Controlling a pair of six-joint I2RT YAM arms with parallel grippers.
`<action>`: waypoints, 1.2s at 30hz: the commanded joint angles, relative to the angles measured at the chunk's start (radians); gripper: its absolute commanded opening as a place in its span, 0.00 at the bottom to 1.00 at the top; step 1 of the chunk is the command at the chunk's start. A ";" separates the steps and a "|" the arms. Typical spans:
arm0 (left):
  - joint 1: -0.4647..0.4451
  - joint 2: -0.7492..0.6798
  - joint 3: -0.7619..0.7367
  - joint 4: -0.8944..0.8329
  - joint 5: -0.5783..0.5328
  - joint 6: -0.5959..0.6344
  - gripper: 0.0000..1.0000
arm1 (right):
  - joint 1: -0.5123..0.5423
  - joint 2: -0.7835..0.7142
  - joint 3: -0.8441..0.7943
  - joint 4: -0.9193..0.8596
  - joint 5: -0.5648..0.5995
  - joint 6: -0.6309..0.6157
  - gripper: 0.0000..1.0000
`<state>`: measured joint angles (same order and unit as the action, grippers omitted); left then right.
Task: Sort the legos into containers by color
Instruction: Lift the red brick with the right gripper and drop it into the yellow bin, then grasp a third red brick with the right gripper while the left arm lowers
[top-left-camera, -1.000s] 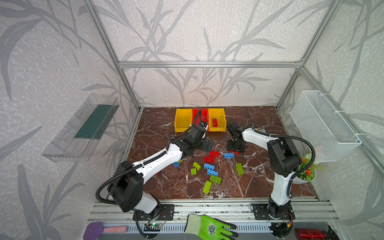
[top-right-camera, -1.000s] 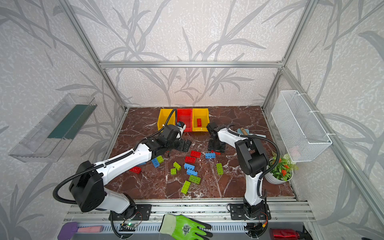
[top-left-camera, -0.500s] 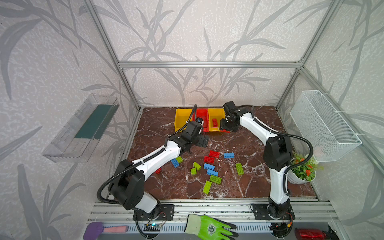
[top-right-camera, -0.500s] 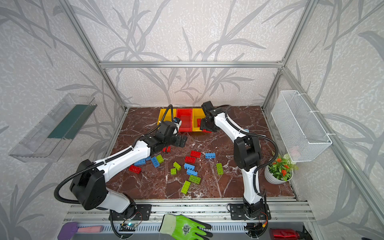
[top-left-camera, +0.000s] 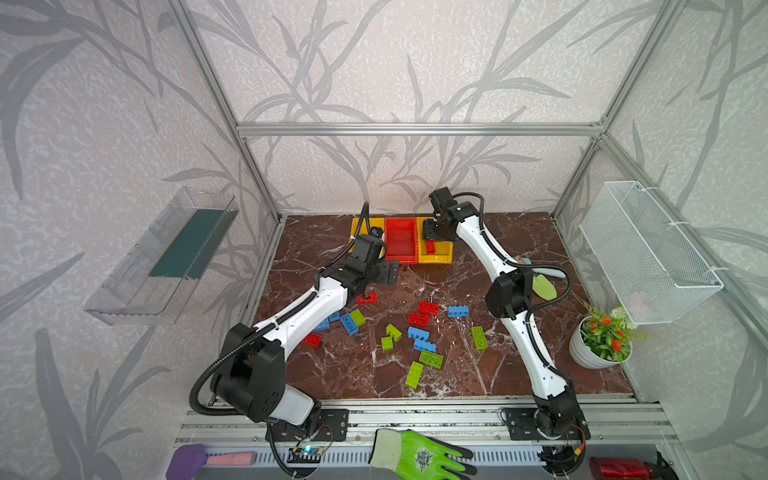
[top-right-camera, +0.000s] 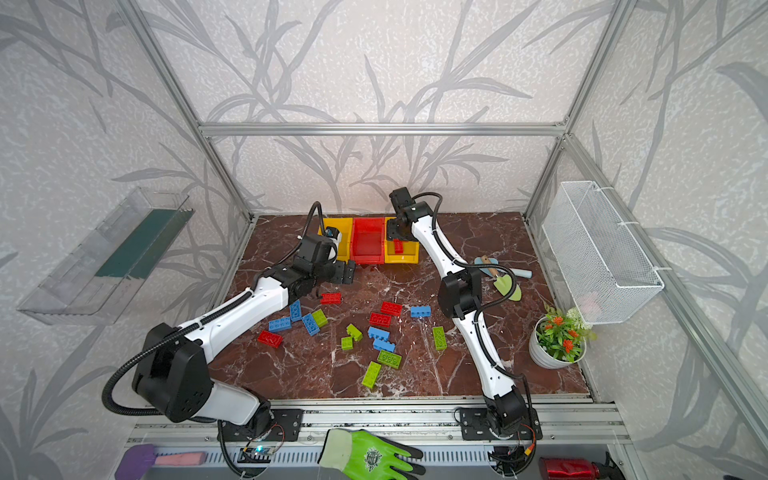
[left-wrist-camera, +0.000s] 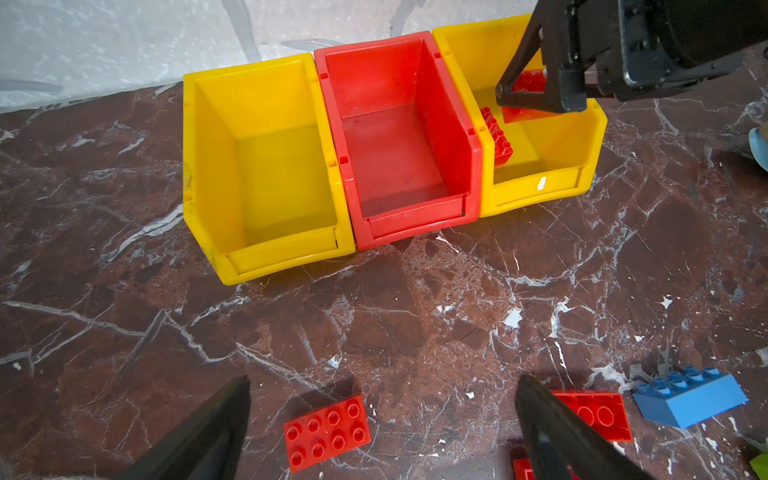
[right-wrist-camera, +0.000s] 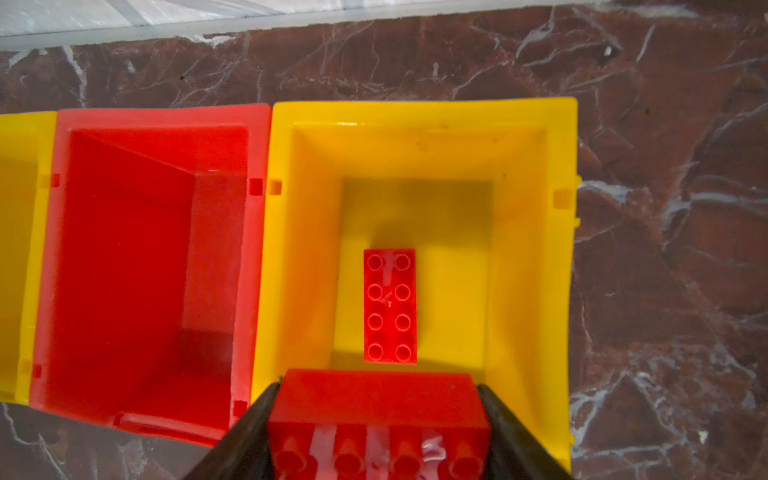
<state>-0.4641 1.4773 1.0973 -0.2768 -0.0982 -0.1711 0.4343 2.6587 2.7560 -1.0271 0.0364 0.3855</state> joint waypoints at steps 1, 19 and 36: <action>0.012 -0.039 -0.012 -0.013 -0.020 0.021 0.99 | 0.000 -0.044 -0.015 -0.006 0.030 -0.032 0.80; -0.147 -0.159 -0.084 -0.071 -0.049 -0.221 0.99 | 0.082 -0.667 -0.869 0.096 -0.072 0.016 0.84; -0.377 -0.620 -0.345 -0.243 -0.349 -0.456 0.99 | 0.257 -0.890 -1.365 0.259 -0.052 0.245 0.91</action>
<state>-0.8425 0.9016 0.7856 -0.5068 -0.3679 -0.6205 0.6781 1.7840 1.3899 -0.8051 -0.0418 0.5682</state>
